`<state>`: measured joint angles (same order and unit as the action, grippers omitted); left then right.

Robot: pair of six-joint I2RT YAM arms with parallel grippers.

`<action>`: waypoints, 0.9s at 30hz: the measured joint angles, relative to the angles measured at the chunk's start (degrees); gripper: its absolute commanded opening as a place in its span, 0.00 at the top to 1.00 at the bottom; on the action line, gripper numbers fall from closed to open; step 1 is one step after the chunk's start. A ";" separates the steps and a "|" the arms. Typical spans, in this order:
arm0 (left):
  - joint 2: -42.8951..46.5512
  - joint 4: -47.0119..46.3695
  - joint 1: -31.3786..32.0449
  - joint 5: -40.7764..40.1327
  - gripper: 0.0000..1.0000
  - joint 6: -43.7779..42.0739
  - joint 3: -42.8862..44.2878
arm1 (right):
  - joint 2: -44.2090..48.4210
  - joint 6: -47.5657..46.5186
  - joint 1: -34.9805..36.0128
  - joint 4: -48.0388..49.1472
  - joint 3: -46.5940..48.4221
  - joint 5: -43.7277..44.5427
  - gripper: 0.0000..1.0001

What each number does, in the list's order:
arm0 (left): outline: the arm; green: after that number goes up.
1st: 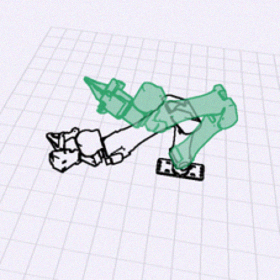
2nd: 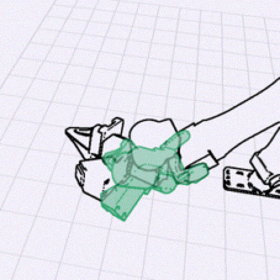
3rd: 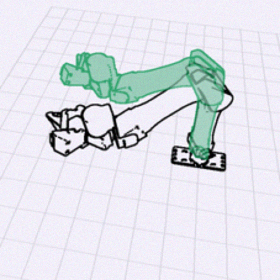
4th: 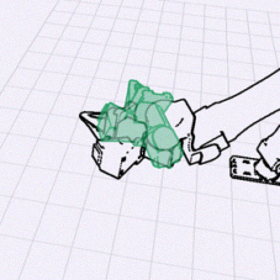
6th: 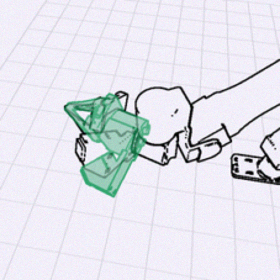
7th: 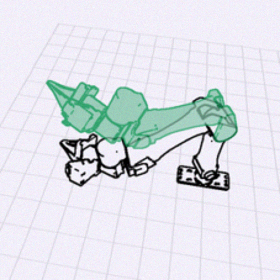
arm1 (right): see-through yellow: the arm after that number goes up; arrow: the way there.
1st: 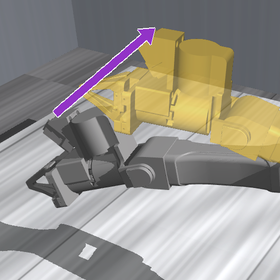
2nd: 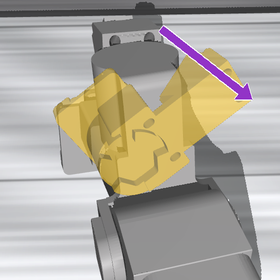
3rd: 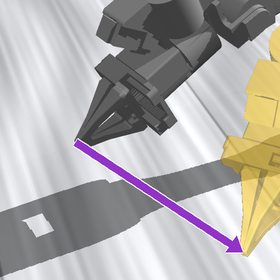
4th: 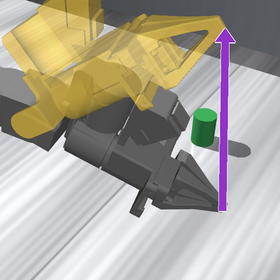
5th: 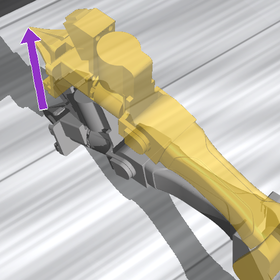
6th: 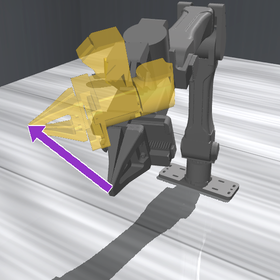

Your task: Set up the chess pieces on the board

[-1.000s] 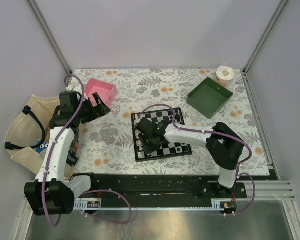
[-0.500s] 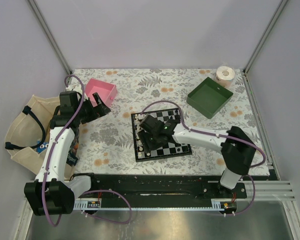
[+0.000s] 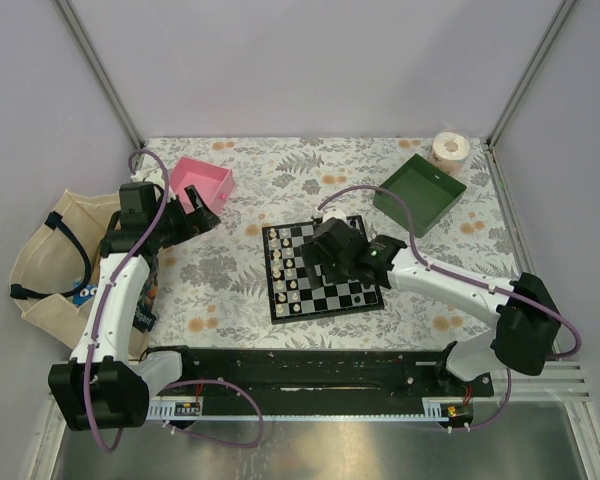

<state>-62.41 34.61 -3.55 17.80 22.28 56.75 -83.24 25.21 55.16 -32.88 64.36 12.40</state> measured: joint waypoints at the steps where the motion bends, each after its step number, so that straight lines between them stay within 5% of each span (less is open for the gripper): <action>1: 0.00 0.00 0.00 -0.24 0.01 0.00 0.00 | 0.07 -0.07 -0.96 -0.02 -0.55 0.42 0.01; 16: 0.00 -0.02 2.32 -6.78 0.01 0.61 -0.22 | 8.87 -2.62 -18.73 0.57 -5.68 3.43 0.01; 27: 0.11 -0.92 9.60 -14.95 0.01 4.79 -2.12 | 13.49 -3.30 -32.61 1.38 -12.55 0.42 0.01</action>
<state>-62.30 33.69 6.04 2.85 27.07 54.63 -69.76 21.91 22.55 -31.51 51.81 12.82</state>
